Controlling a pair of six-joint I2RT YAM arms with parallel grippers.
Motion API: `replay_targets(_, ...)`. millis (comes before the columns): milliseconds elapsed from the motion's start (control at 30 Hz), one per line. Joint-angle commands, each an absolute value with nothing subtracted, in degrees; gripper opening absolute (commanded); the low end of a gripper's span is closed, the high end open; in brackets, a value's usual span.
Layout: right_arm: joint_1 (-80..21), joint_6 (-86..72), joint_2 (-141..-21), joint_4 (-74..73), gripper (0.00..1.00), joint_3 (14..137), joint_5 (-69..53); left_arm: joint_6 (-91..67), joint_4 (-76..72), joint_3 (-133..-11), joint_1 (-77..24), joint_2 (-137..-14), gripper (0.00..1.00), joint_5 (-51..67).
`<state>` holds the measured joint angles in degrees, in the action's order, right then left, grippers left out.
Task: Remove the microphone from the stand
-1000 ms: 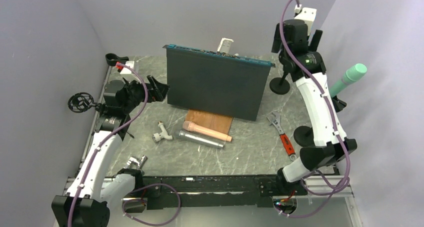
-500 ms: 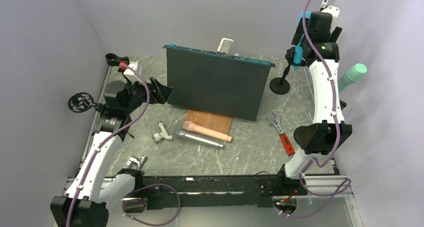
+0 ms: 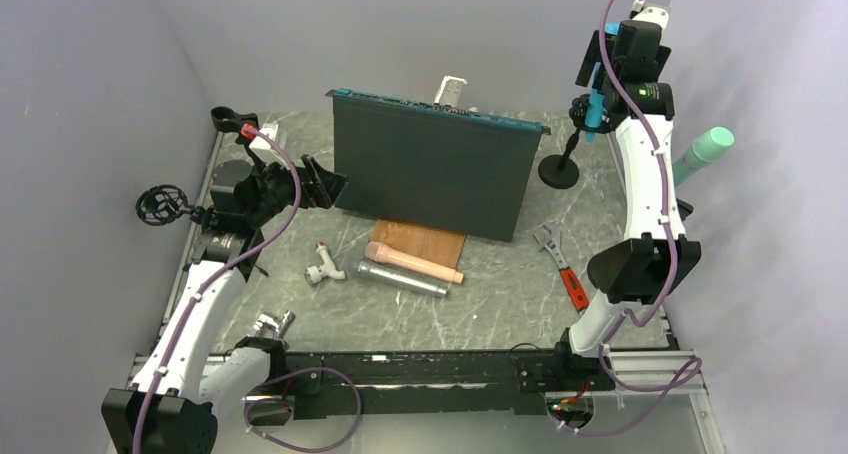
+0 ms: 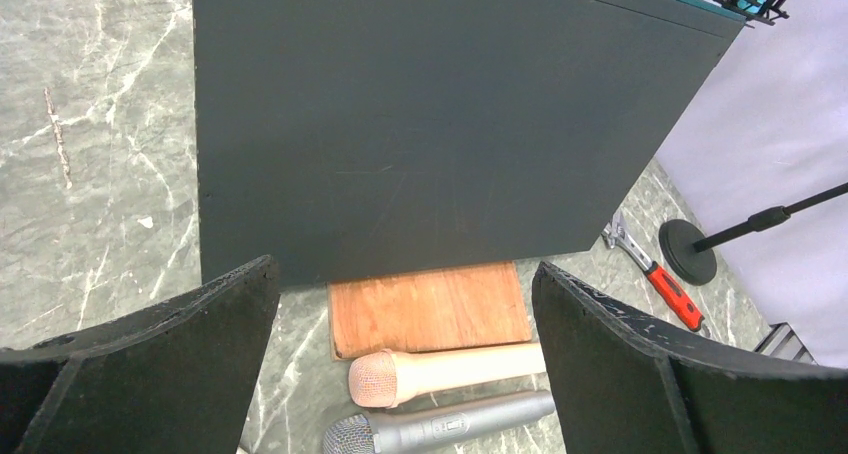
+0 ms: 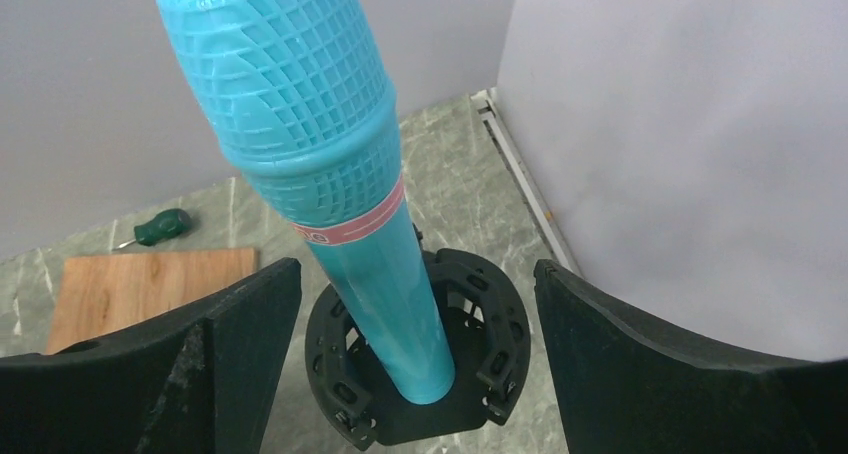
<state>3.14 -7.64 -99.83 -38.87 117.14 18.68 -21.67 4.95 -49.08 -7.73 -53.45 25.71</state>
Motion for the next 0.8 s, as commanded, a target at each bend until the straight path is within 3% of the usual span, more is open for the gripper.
replay_targets(0,3.4,-6.9,-101.0,-36.1,0.86,118.4,15.1,-20.8,3.2,-50.4,-7.9,-53.5,0.99,27.0)
replay_targets(267,3.3,-7.3,-101.6,-34.9,0.65,117.6,13.3,-20.5,3.5,-50.4,-7.9,-52.9,0.99,26.5)
replay_targets(400,3.3,-6.7,-101.9,-35.4,0.48,118.6,12.0,-20.4,3.9,-50.7,-7.9,-53.0,0.99,26.7)
replay_targets(567,3.4,-5.8,-100.0,-33.4,0.44,117.5,11.2,-20.6,3.5,-50.4,-7.9,-52.7,0.99,26.8)
replay_targets(767,3.4,-2.3,-98.5,-31.5,0.27,119.8,10.9,-20.9,3.4,-50.5,-7.9,-52.4,0.99,27.1)
